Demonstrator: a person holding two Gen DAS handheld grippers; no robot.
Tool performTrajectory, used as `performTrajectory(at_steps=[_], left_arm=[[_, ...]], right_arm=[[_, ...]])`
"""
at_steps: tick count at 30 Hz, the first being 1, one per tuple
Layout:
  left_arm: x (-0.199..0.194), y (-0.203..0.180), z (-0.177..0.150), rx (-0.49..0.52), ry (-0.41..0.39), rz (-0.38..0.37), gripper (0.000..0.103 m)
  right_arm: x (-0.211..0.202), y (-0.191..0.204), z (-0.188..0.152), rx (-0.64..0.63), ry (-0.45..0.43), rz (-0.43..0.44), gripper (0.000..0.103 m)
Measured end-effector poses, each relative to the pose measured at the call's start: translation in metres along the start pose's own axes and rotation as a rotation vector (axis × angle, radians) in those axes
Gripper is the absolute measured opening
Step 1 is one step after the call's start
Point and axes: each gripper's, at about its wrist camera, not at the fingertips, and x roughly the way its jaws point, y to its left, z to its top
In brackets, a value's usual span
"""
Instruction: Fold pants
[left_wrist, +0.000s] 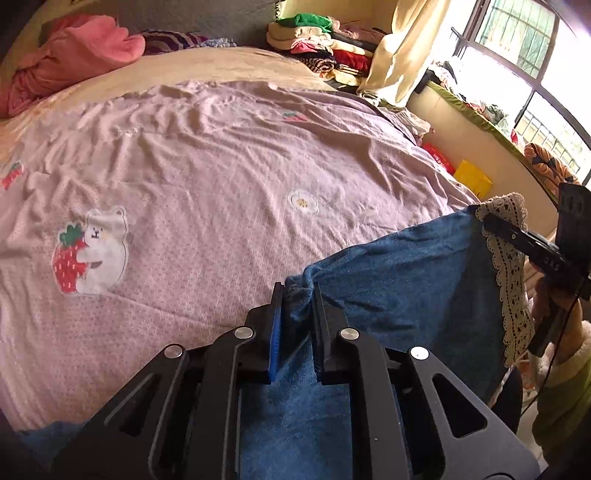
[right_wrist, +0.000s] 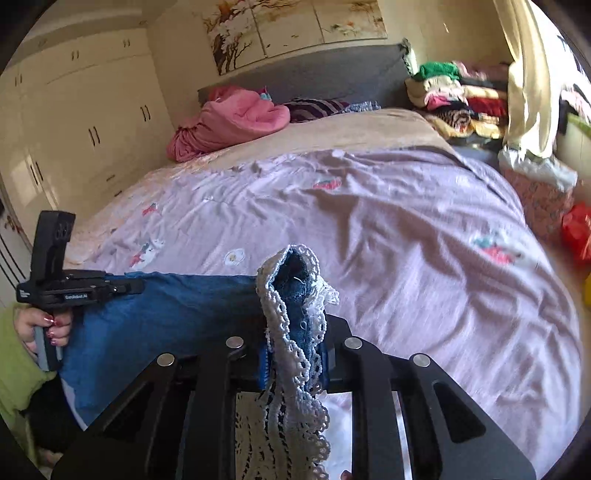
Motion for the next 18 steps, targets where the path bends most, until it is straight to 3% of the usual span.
performTrajectory(at_steps=[3,8,10,13,14,16,18], left_arm=[[0.015,0.000,0.014,-0.014,0.002,0.031,0.006],[0.055,0.006,0.003,-0.020,0.069,0.096,0.007],[0.062,0.008,-0.005,-0.008,0.072,0.119,0.009],[0.061,0.011,-0.006,-0.018,0.065,0.121,0.012],[0.059,0.011,-0.006,-0.017,0.067,0.122,0.014],[0.050,0.009,-0.004,-0.005,0.060,0.143,0.028],[0.035,0.009,-0.006,-0.023,0.044,0.139,0.036]], right_arm=[[0.034,-0.007,0.018,-0.096,0.055,-0.071,0.018],[0.096,-0.027,-0.006,-0.095,0.251,-0.081,0.025],[0.102,-0.034,-0.013,-0.066,0.247,-0.067,0.028],[0.090,-0.042,-0.012,-0.006,0.219,-0.083,0.053],[0.080,-0.044,-0.011,0.014,0.207,-0.092,0.057],[0.057,-0.049,-0.010,0.072,0.161,-0.064,0.062],[0.032,-0.049,-0.011,0.114,0.120,-0.053,0.070]])
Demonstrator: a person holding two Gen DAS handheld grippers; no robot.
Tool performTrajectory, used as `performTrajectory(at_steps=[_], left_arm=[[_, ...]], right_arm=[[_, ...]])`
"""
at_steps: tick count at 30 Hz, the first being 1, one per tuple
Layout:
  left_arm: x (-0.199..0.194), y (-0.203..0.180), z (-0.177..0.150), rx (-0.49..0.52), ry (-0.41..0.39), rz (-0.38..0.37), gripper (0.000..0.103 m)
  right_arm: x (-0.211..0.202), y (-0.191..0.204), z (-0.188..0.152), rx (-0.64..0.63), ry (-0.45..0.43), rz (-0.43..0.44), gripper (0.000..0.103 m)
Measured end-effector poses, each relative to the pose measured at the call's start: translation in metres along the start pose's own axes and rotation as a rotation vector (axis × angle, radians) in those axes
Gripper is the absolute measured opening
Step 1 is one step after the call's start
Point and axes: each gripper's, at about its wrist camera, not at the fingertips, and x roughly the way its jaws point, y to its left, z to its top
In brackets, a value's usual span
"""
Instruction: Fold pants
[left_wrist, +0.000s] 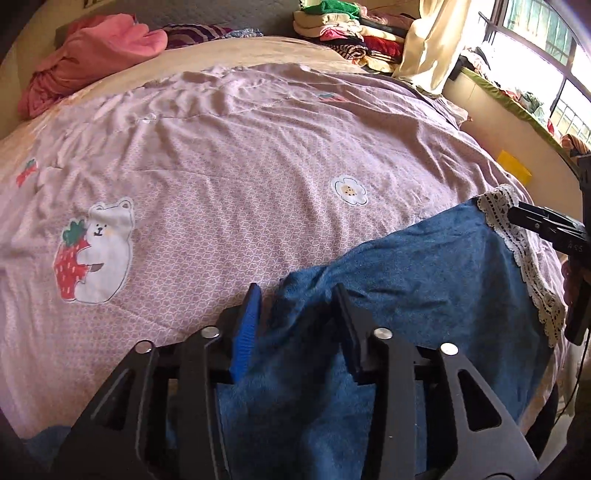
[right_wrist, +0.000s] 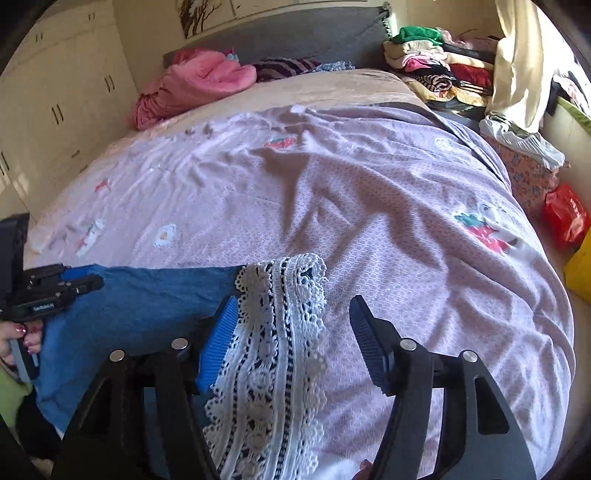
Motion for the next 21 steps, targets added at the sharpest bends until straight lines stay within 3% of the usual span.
performTrajectory(at_steps=[2,4,6,12,17,21], left_arm=[[-0.020,0.003,-0.005,-0.023,-0.036,-0.008,0.039],[-0.041,0.004,-0.012,-0.034,-0.071,0.000,0.055],[-0.060,0.005,-0.021,-0.049,-0.089,0.009,0.064],[-0.113,0.020,-0.051,-0.113,-0.140,0.009,0.072],[-0.145,0.035,-0.082,-0.172,-0.159,0.032,0.076],[-0.163,0.051,-0.116,-0.196,-0.157,0.106,0.076]], right_arm=[[-0.022,0.001,-0.008,0.018,-0.032,0.018,0.072],[-0.041,0.004,-0.019,0.031,-0.048,0.029,0.072],[-0.056,0.008,-0.031,0.044,-0.058,0.031,0.072],[-0.076,0.022,-0.067,0.078,-0.062,0.024,0.073],[-0.068,0.025,-0.090,0.083,-0.018,-0.040,0.073],[-0.063,0.024,-0.101,0.102,0.010,-0.038,0.073]])
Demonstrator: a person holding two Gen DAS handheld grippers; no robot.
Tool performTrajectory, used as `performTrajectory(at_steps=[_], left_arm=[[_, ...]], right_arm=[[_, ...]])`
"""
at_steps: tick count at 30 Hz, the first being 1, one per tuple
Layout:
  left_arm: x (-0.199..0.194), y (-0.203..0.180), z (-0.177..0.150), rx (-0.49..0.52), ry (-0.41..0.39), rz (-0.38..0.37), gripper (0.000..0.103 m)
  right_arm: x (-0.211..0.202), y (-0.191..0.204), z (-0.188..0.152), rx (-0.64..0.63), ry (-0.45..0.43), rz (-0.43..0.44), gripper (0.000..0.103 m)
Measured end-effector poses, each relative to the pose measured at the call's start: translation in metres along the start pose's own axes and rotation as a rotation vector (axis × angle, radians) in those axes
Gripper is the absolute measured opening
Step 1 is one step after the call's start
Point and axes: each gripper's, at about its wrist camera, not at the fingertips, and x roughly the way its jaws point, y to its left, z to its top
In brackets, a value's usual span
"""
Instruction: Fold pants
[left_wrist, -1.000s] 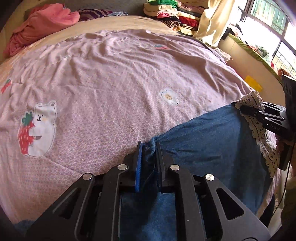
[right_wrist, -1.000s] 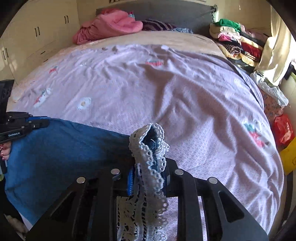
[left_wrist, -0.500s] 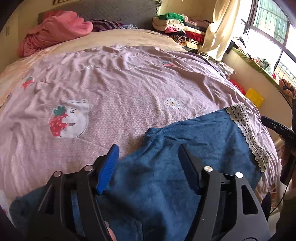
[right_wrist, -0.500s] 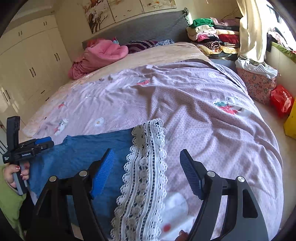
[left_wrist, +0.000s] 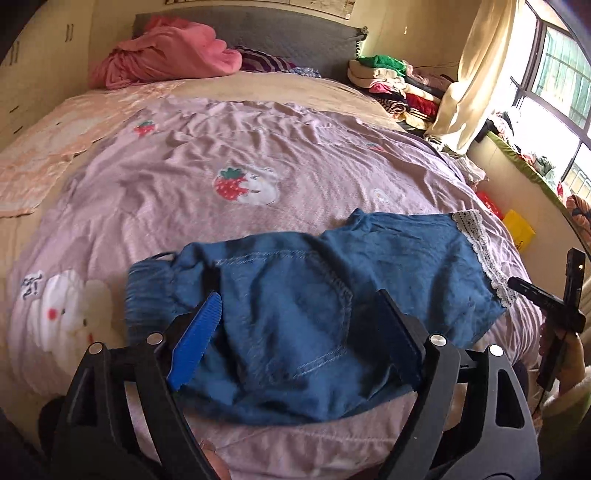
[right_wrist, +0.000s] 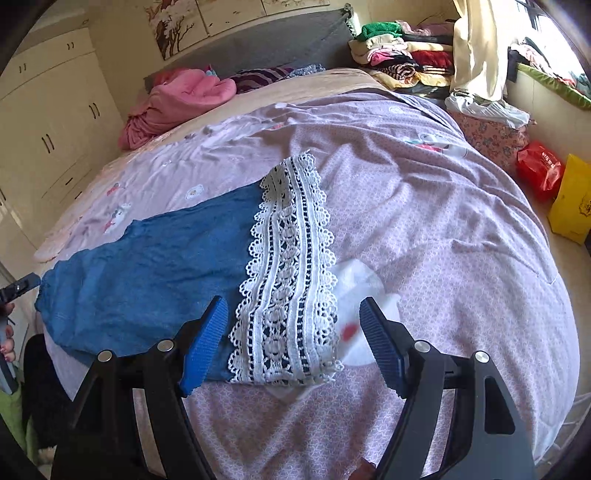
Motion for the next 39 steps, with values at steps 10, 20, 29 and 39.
performTrajectory(at_steps=[10,20,29,39], left_arm=[[0.013,0.062,-0.030,-0.216,0.078,0.076,0.079],[0.001,0.073,-0.023,-0.178,0.025,0.112,0.032],[0.031,0.079,-0.041,-0.142,0.098,0.191,0.053],[-0.023,0.069,-0.026,-0.145,-0.021,0.221,0.066]], right_arm=[[0.011,0.006,-0.007,0.020,0.020,-0.009,0.073],[0.020,0.010,-0.015,-0.017,0.056,-0.037,0.064],[0.023,0.008,-0.021,-0.011,0.057,-0.049,0.065],[-0.019,0.008,-0.021,0.006,-0.027,-0.061,0.069]])
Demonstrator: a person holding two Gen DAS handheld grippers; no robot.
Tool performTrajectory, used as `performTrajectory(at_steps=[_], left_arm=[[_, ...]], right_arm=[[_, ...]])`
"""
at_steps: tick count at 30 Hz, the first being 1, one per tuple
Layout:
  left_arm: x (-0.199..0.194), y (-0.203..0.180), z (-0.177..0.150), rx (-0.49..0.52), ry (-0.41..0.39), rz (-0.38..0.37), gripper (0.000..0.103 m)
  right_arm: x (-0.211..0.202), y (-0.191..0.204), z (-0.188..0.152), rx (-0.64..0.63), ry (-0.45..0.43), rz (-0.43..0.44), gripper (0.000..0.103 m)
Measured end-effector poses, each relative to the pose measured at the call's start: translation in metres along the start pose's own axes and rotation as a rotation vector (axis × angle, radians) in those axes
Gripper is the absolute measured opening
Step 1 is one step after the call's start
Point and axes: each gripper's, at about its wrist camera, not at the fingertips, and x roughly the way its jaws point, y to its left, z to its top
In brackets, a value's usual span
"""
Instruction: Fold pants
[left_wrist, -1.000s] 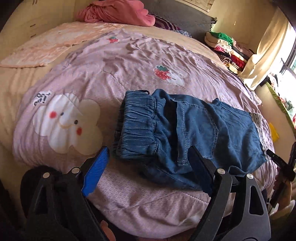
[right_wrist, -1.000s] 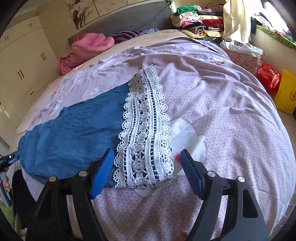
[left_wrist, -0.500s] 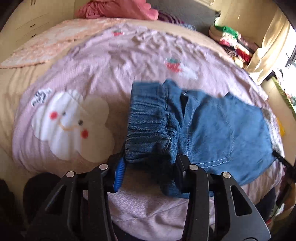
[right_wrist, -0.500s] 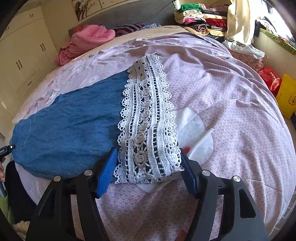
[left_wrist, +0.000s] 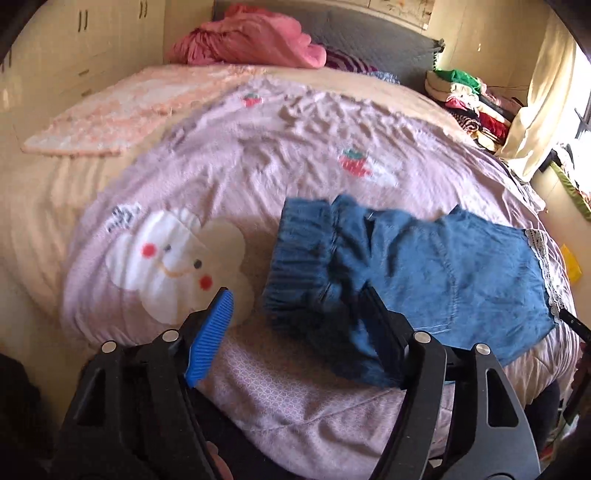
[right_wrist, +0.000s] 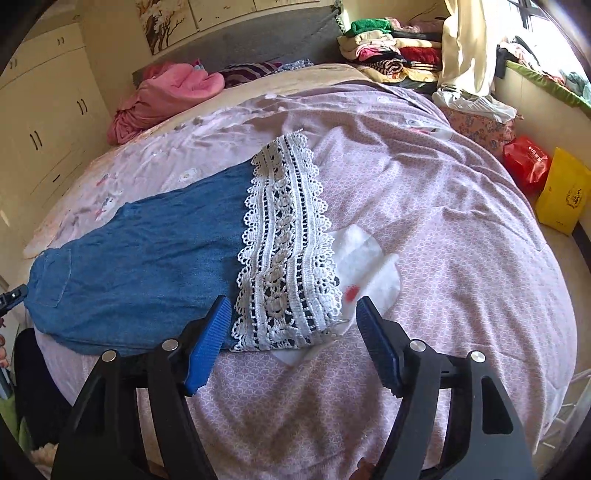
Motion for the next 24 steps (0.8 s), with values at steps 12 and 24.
performTrajectory(at_steps=[12,24], left_arm=[[-0.002,-0.100,0.010,0.177,-0.019,-0.180,0.075],[0.064,-0.180,-0.027,0.397,0.100,-0.196,0.075]], right_arm=[[-0.016,0.061,0.009,-0.153,-0.043,0.109,0.069],[0.038,0.066,0.000,-0.138,0.084,0.063,0.069]])
